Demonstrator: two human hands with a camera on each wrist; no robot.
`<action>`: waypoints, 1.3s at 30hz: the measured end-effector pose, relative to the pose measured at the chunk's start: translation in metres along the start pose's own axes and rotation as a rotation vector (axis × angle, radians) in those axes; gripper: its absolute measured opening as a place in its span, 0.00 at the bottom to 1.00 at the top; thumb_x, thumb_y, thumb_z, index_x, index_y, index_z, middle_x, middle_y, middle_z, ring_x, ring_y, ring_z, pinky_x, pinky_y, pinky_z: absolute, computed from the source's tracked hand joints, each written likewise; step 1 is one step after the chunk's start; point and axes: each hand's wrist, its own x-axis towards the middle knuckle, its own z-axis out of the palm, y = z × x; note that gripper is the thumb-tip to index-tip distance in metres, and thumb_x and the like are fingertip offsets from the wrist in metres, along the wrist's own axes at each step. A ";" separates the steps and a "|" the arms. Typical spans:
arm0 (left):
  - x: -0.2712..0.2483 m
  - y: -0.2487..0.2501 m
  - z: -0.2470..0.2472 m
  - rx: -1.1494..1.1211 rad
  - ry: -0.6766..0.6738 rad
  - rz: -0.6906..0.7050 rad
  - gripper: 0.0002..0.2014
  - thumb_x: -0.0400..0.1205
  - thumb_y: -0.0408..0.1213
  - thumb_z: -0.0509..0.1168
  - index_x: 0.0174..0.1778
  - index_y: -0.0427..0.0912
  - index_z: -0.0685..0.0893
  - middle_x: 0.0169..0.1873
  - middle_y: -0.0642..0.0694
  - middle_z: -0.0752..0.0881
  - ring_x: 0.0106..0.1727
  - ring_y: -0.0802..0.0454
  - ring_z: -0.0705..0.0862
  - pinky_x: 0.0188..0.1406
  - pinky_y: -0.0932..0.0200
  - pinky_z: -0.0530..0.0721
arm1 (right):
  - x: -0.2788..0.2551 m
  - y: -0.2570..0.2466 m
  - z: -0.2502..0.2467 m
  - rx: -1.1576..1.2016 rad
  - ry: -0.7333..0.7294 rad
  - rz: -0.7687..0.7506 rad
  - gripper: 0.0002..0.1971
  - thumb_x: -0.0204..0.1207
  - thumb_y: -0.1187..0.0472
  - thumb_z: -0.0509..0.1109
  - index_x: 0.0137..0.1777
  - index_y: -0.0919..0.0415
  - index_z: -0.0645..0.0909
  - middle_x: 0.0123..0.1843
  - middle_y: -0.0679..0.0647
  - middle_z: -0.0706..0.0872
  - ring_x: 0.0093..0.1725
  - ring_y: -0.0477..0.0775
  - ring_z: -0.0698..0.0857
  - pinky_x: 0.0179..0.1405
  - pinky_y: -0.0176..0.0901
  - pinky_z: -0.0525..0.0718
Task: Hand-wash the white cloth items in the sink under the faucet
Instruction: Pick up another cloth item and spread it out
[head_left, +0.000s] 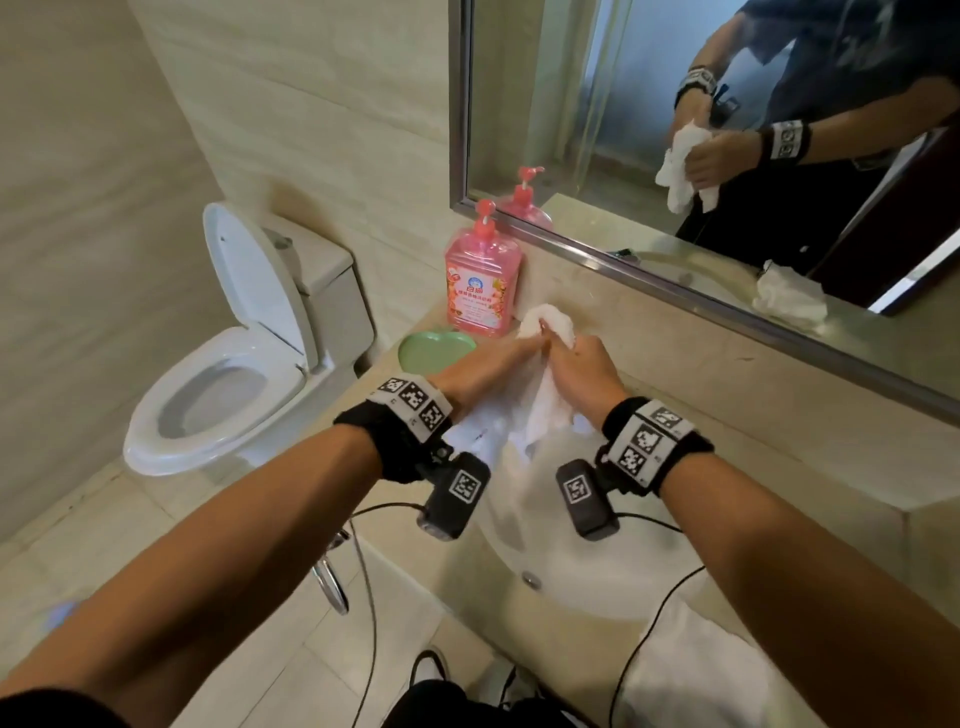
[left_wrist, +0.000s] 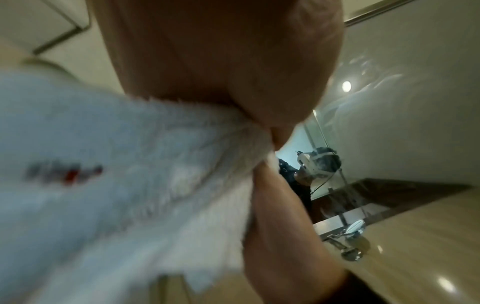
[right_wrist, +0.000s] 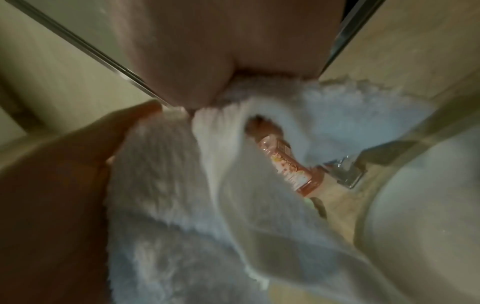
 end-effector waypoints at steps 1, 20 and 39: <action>-0.002 -0.001 -0.010 0.274 -0.060 -0.007 0.16 0.83 0.42 0.68 0.65 0.43 0.82 0.56 0.44 0.89 0.57 0.49 0.88 0.58 0.57 0.85 | 0.003 0.004 -0.008 -0.048 -0.069 -0.014 0.21 0.81 0.38 0.66 0.50 0.57 0.86 0.43 0.50 0.90 0.46 0.53 0.89 0.42 0.42 0.86; 0.014 -0.021 -0.005 -0.129 0.233 -0.044 0.20 0.89 0.50 0.55 0.64 0.38 0.80 0.61 0.38 0.85 0.63 0.40 0.84 0.68 0.42 0.81 | -0.015 0.022 0.018 0.235 0.152 0.013 0.14 0.79 0.47 0.74 0.58 0.54 0.83 0.45 0.43 0.88 0.41 0.43 0.88 0.31 0.27 0.81; 0.002 0.000 -0.028 1.378 0.005 -0.030 0.45 0.62 0.60 0.81 0.70 0.46 0.70 0.55 0.49 0.85 0.55 0.45 0.85 0.56 0.50 0.84 | 0.008 0.016 -0.035 -0.441 -0.283 -0.039 0.45 0.57 0.22 0.73 0.65 0.51 0.66 0.53 0.46 0.82 0.52 0.50 0.84 0.48 0.48 0.83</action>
